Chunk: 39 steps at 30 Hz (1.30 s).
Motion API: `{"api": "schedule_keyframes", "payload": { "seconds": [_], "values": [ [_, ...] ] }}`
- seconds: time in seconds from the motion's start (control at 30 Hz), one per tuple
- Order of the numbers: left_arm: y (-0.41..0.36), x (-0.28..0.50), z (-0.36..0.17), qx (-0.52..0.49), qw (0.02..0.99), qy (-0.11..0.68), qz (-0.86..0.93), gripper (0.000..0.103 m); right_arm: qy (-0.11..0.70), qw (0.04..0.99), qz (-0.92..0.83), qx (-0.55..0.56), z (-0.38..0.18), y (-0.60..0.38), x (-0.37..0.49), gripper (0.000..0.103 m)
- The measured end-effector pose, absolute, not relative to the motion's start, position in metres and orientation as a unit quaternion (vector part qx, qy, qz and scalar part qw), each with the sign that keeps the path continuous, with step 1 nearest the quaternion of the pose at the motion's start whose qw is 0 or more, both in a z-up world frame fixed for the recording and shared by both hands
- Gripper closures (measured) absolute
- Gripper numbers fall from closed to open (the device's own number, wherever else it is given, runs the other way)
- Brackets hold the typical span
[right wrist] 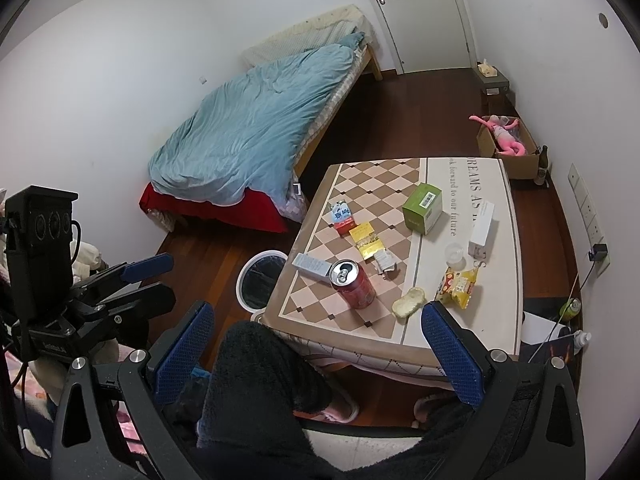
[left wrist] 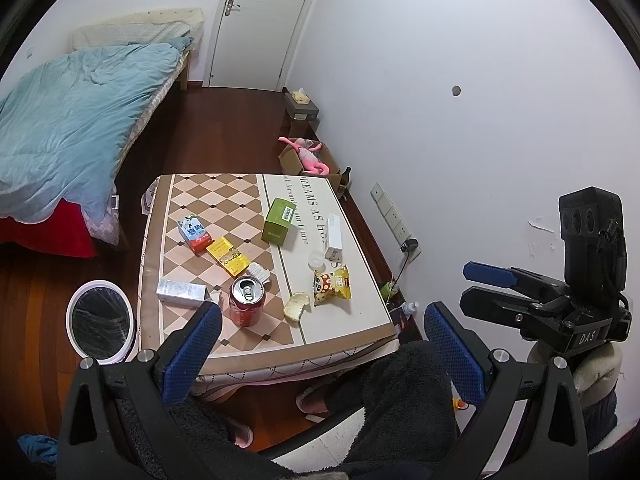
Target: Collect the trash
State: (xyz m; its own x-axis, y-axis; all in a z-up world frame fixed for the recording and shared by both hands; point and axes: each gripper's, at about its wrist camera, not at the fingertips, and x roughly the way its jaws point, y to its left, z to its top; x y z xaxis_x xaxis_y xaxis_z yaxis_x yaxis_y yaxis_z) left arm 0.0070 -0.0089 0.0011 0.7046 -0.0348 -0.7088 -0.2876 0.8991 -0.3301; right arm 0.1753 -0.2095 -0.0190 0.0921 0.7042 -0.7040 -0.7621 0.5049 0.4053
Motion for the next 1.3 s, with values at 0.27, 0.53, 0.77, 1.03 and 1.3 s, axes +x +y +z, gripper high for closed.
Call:
{"api": "schedule_keyframes", "payload": {
  "seconds": [0.27,0.53,0.77,1.03,1.3],
  "values": [
    [-0.010,0.007,0.001,-0.213,0.898,0.378,0.070,0.000,0.455,0.738,0.497,-0.033,-0.021,-0.211,0.178,0.000],
    [-0.010,0.007,0.001,-0.214,0.898,0.378,0.071,0.000,0.455,0.739,0.496,-0.034,-0.021,-0.210,0.177,0.000],
    [-0.009,0.008,0.000,-0.213,0.898,0.378,0.070,0.000,0.455,0.738,0.497,-0.033,-0.021,-0.210,0.178,0.000],
    [-0.009,0.012,-0.001,-0.213,0.897,0.381,0.069,0.000,0.456,0.738,0.496,-0.032,-0.020,-0.208,0.177,0.000],
    [0.003,0.034,-0.022,-0.180,0.886,0.401,0.147,0.000,0.465,0.762,0.451,-0.008,-0.033,-0.208,0.192,0.000]
  ]
}}
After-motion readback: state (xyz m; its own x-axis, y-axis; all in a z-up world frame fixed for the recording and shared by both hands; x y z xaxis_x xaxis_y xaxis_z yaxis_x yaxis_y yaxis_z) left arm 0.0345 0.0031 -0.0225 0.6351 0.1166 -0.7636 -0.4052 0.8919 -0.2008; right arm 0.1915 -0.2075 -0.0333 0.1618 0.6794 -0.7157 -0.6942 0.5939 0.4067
